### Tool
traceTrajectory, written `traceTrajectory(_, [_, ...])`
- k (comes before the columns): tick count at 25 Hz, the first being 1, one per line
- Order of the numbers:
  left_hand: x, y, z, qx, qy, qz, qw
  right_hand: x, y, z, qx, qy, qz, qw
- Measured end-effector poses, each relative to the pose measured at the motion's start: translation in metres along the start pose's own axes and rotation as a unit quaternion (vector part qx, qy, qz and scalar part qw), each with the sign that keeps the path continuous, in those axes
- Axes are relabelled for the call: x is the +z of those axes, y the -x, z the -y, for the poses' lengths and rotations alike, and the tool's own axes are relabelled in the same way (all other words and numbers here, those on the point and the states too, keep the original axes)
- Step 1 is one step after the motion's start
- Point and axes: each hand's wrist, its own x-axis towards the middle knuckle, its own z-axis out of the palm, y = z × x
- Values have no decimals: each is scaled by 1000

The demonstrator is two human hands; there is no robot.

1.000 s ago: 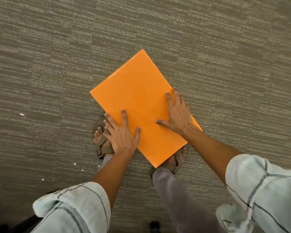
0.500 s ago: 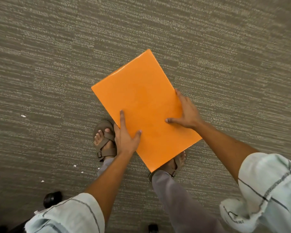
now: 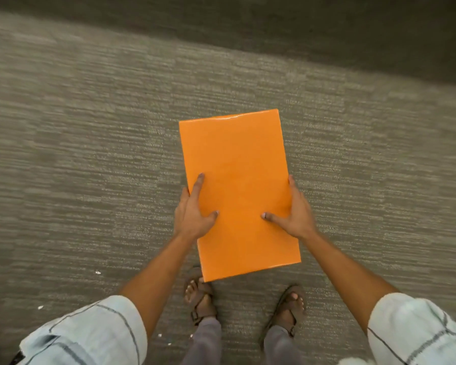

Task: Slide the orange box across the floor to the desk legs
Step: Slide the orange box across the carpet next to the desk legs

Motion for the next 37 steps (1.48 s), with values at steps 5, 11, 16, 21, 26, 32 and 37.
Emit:
traceTrajectory(5, [-86,-76,-53,48,-50,12,998,-34,-45,80,13,-26,-43,999])
traceTrajectory(11, [-150,-182,-114,54,-68,17,996,-81,-141,151,32,-47,-52,997])
traceTrajectory(16, [-199,-280,-171,60,-71,27,995,-134,-233,212,19,-83,-44,995])
traceTrajectory(21, [-244,-389,-221,61,-34,2,998,-177,-343,278,8,-83,-69,994])
traceTrajectory(26, [-297,-526,-268,70,-25,-11,997,-200,-473,344,11,-103,-111,988])
traceTrajectory(32, [-383,-673,-308,96,-99,44,989,-226,-608,426,17,-112,-140,984])
traceTrajectory(37, [-424,-754,-333,110,-81,46,990,-238,-687,470,7,-129,-144,981])
